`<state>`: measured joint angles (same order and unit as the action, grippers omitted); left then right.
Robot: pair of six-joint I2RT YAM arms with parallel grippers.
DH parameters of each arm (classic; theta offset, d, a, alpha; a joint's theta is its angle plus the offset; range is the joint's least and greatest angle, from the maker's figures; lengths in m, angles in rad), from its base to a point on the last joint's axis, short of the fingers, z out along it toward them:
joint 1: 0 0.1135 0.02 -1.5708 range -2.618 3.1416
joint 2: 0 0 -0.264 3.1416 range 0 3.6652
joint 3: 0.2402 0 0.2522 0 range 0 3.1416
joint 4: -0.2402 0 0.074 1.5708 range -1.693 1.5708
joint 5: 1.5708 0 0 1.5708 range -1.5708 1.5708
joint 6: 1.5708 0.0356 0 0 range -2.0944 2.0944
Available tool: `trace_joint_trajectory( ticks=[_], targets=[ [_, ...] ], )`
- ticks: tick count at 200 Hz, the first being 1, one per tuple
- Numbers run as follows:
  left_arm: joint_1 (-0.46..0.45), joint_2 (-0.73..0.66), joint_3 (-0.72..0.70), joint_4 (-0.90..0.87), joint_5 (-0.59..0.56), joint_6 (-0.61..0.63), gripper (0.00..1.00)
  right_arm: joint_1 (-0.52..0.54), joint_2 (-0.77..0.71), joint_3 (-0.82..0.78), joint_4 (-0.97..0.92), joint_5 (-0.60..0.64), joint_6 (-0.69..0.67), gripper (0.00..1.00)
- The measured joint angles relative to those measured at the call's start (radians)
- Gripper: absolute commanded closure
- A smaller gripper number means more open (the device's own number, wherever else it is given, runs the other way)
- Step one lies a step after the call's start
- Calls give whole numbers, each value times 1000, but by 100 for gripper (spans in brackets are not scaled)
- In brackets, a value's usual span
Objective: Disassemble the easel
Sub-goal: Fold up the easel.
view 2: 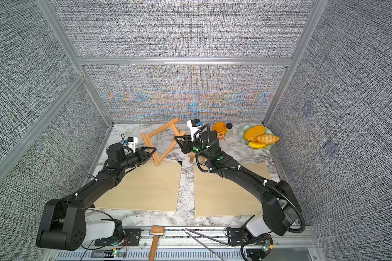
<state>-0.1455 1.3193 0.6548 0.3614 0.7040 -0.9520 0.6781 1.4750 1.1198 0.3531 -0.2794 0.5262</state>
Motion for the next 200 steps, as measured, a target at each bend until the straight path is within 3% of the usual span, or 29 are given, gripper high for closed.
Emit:
trace_joint_trajectory(
  ticks=[38,50,71,81,110,151,200],
  targets=[
    [-19,46,-16,77,-7,-28,92,86,11,125,-187,91,-193,100],
    [-17,54,-19,85,-2,-31,100,101,15,152,-235,114,-233,79],
    [-16,60,-21,115,23,-64,100,100,3,169,-262,110,-230,44],
    [-11,61,-19,117,22,-84,100,97,-21,166,-264,111,-232,23],
    [-7,60,-3,117,34,-109,100,70,-132,74,-231,124,-217,1],
    [-1,35,14,115,40,-179,100,81,-270,-231,-29,178,-266,1],
    [-2,-20,26,115,48,-282,100,199,-106,-260,249,257,-495,1]
  ],
)
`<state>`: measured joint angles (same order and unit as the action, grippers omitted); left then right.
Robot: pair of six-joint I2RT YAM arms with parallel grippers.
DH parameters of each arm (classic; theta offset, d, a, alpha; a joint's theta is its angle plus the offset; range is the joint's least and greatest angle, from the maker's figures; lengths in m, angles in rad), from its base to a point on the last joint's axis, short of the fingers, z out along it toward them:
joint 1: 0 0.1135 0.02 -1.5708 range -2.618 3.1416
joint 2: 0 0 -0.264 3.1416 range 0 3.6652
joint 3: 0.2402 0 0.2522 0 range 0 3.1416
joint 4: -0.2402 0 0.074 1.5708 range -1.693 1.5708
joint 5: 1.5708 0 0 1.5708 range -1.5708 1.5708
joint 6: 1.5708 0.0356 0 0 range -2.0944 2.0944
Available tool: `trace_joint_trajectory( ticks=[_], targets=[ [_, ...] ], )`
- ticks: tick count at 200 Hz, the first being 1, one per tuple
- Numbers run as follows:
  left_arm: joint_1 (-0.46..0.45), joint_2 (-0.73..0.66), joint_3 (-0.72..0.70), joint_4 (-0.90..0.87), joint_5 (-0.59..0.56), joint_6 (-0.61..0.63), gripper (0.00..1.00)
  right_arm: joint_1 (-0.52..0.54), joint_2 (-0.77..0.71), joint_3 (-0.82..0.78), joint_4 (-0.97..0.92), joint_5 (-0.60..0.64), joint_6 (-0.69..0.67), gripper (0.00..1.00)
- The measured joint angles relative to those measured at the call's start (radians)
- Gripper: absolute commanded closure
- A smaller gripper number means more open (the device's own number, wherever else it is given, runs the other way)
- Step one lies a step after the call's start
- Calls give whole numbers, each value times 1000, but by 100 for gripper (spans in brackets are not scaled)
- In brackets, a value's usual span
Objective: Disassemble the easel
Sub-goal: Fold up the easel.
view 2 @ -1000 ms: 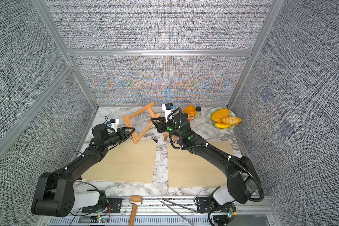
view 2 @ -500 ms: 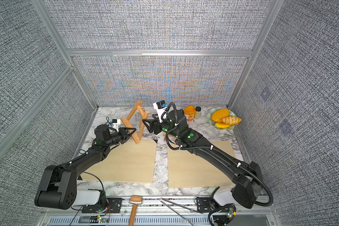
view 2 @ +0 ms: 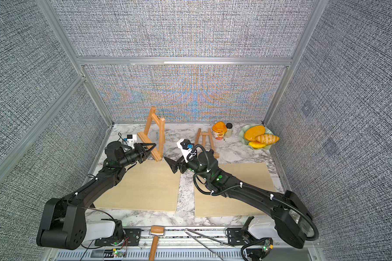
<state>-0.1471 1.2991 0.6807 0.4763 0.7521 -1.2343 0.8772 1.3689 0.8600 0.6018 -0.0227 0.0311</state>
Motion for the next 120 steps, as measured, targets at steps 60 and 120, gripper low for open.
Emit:
trace_joint_trajectory(
  ticks=[60,120],
  targets=[
    [0,-93,14,-26,4,-15,100,11,285,201,278,104,-65,1],
    [0,-116,1,-23,5,-22,100,13,417,357,351,32,-84,52]
  ],
)
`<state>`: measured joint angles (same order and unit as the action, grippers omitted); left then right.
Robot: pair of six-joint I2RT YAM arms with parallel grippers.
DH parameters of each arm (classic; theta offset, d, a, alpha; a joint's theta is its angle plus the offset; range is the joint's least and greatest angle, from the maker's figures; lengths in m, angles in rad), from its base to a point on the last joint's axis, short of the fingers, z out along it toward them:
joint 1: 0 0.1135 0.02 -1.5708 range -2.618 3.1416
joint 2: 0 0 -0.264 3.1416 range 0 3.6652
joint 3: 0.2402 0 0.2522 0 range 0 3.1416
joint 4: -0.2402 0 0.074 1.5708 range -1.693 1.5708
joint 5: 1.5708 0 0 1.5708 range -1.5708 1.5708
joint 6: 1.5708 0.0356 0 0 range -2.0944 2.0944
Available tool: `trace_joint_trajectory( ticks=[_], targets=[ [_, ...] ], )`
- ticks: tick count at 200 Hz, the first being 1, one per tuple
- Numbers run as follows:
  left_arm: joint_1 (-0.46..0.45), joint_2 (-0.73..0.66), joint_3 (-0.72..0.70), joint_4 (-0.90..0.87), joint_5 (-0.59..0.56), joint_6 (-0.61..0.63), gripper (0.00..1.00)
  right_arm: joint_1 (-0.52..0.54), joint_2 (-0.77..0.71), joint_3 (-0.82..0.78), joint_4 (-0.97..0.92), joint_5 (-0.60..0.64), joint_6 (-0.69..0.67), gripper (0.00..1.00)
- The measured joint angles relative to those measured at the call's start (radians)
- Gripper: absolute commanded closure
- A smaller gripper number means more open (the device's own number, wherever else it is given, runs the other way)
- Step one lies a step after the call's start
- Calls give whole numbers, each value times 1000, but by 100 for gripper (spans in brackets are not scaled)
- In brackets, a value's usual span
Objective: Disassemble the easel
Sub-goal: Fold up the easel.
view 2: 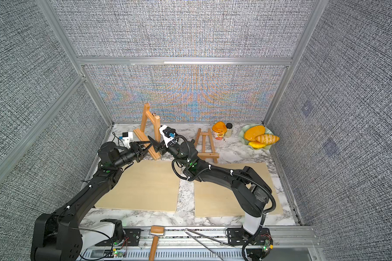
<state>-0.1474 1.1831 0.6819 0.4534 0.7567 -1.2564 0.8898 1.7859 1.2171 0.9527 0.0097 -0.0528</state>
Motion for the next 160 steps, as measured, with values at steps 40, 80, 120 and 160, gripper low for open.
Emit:
trace_joint_trajectory(
  ticks=[40,80,120,160],
  targets=[
    [0,2,12,-16,-40,39,100,6,3,3,-14,-62,57,89],
    [-2,15,23,-45,-28,74,86,6,0,-27,10,-43,104,90],
    [0,31,39,-68,-28,90,79,-3,14,-18,16,-37,131,95],
    [5,48,39,-58,-35,91,91,-12,24,15,-34,-51,134,94]
  ],
)
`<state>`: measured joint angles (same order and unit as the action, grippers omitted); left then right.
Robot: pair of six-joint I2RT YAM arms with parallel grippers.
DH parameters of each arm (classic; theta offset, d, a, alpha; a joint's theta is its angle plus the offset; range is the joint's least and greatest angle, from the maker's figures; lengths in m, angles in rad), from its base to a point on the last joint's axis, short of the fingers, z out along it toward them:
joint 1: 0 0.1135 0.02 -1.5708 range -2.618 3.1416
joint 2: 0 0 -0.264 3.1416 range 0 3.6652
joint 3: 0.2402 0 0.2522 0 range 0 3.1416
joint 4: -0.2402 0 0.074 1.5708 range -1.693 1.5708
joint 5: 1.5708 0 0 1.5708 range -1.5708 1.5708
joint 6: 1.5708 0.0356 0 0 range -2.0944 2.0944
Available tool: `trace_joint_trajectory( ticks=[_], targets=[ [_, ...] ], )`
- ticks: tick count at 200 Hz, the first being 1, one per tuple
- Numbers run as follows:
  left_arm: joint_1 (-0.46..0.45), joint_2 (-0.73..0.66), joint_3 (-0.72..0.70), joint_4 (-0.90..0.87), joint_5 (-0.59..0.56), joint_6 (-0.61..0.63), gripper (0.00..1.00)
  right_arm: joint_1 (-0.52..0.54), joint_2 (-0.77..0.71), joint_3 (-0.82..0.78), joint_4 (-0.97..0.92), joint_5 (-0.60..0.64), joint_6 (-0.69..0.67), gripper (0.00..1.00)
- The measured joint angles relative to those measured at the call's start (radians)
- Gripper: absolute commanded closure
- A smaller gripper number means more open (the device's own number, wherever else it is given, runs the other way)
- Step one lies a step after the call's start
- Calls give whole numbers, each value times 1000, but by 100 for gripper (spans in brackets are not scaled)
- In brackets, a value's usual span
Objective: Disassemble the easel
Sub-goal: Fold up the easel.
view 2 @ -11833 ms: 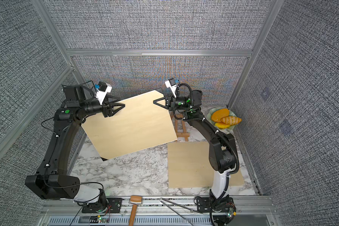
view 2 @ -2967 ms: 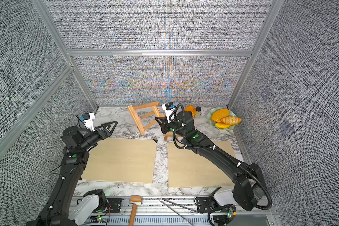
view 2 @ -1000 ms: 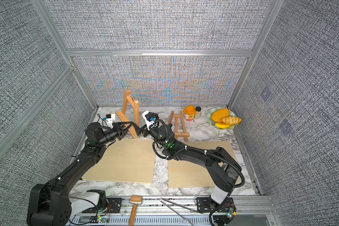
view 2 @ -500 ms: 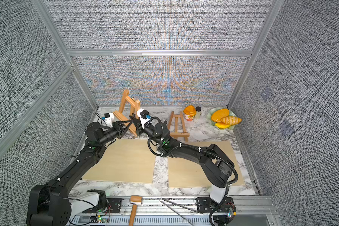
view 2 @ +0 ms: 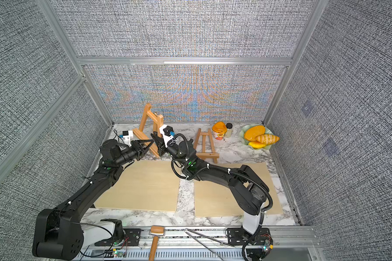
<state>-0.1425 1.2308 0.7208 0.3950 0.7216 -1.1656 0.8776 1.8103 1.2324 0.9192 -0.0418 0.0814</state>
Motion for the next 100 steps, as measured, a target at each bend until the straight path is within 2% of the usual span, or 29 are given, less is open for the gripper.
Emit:
trace_joint_trajectory(
  ticks=[13,23,41,69,100],
  targets=[
    [4,3,-12,25,6,-13,100,0,0,5,-19,-3,-6,77],
    [9,4,-25,39,15,-21,100,0,-3,2,-28,-10,-12,63],
    [28,4,-52,60,34,-16,100,-5,-24,-24,-39,17,-21,48],
    [42,-6,-66,88,64,-6,100,-3,-65,-85,-25,48,-16,33],
    [54,-39,-58,86,67,44,100,0,-111,-125,-26,56,-16,28]
  ],
)
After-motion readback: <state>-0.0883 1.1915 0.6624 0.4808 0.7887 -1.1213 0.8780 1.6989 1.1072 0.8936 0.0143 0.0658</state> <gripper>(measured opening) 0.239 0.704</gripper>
